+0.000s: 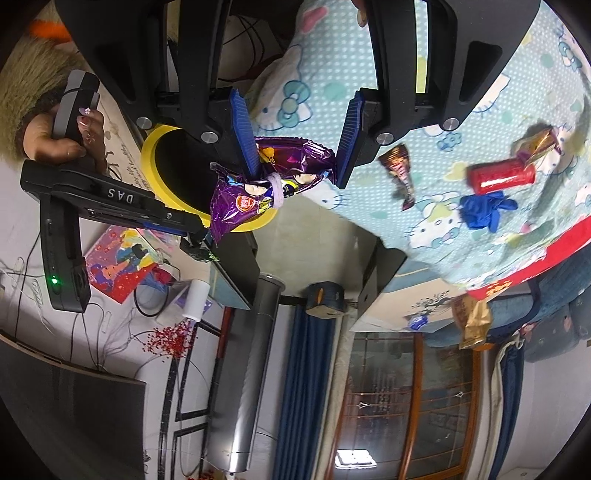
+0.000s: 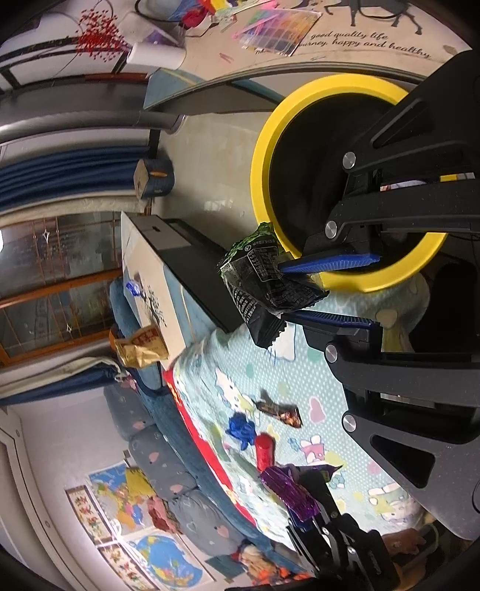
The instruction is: Collect trash
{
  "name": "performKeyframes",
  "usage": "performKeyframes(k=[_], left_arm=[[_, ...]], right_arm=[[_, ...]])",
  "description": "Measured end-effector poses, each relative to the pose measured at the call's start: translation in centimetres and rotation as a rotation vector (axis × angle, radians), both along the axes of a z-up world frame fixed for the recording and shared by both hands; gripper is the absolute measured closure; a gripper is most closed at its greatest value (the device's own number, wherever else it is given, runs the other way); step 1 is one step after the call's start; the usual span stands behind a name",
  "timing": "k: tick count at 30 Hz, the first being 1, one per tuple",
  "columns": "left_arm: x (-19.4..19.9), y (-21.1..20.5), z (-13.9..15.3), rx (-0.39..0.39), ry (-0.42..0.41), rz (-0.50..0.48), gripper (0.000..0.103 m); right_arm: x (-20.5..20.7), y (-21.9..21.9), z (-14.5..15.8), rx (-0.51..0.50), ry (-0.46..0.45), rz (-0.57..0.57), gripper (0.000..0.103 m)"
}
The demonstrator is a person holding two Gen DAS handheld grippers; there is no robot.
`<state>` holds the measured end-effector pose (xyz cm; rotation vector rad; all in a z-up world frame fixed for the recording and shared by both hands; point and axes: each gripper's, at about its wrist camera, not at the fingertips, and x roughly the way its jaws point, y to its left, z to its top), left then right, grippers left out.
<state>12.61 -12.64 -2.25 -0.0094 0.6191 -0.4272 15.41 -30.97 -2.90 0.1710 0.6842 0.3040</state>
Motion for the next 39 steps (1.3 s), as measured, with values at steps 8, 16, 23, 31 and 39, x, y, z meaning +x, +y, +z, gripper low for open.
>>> performKeyframes(k=[8, 16, 23, 31, 39], left_arm=[[0.1, -2.8, -0.2, 0.02, -0.007, -0.056, 0.064], [0.2, -5.5, -0.6, 0.03, -0.009, -0.111, 0.064], [0.9, -7.4, -1.4, 0.034, 0.008, -0.148, 0.064], [2.2, -9.1, -2.1, 0.057, 0.016, -0.173, 0.063], [3.4, -10.8, -3.1, 0.079, 0.036, -0.188, 0.063]], right_arm=[[0.0, -2.3, -0.6, 0.008, 0.012, -0.06, 0.088], [0.2, -4.9, -1.3, 0.021, 0.036, -0.133, 0.088], [0.2, -6.7, -2.2, 0.033, 0.061, -0.175, 0.088], [0.3, -8.0, -3.1, 0.046, 0.091, -0.203, 0.088], [0.4, -8.9, -4.0, 0.056, 0.116, -0.219, 0.088]])
